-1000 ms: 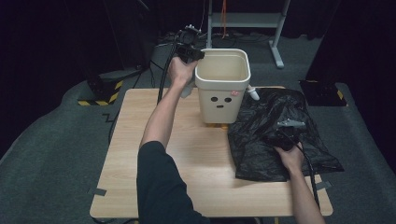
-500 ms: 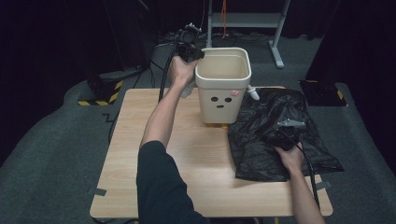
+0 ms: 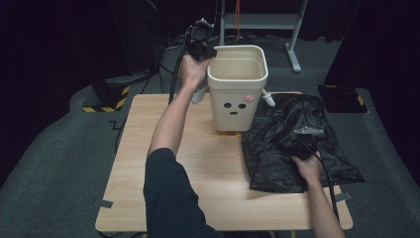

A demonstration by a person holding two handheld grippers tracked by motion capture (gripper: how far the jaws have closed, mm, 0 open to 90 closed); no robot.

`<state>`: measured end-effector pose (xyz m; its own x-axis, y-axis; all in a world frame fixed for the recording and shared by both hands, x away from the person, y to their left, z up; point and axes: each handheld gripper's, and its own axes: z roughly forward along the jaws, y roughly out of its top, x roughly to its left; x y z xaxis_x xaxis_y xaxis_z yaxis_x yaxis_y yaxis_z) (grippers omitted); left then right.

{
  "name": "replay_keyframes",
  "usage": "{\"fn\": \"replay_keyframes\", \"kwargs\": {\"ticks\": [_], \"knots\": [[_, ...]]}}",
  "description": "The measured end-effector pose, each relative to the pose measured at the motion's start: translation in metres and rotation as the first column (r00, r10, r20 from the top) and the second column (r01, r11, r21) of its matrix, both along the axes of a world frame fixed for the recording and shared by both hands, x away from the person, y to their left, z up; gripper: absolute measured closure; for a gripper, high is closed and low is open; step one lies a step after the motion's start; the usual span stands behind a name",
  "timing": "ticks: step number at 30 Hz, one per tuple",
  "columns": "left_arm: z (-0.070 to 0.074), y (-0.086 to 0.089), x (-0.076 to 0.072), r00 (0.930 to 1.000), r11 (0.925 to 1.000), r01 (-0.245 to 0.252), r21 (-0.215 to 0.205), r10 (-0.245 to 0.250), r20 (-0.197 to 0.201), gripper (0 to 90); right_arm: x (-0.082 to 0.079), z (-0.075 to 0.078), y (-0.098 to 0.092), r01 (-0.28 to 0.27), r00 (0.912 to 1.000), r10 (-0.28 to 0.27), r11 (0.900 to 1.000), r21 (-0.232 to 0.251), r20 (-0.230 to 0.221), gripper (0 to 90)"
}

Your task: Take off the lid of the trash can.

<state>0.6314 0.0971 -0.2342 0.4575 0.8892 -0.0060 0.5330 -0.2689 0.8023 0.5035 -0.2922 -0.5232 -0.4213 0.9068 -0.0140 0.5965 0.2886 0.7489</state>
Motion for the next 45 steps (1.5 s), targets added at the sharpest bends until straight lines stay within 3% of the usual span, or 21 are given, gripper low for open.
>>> {"fn": "replay_keyframes", "kwargs": {"ticks": [10,17,26,45], "knots": [[0.005,0.001,-0.002,1.0000,1.0000,-0.003,0.001,0.003,0.007,79.2,0.000,0.000,0.000,-0.001,1.0000,0.001,1.000,-0.001,0.001,31.9],[0.010,0.006,-0.004,0.9998,0.9997,-0.016,-0.020,0.016,0.008,79.3,0.000,0.000,0.000,-0.001,1.0000,0.001,1.000,-0.001,0.000,31.9],[0.014,0.015,-0.009,0.9996,0.9996,-0.027,-0.005,0.027,0.003,79.4,0.000,0.000,0.000,0.000,1.0000,0.000,1.000,0.000,0.000,31.9],[0.016,0.029,-0.026,0.9988,0.9991,-0.040,0.015,0.040,0.030,79.4,0.000,0.000,0.000,-0.002,1.0000,0.002,1.000,-0.003,0.002,31.8]]}}
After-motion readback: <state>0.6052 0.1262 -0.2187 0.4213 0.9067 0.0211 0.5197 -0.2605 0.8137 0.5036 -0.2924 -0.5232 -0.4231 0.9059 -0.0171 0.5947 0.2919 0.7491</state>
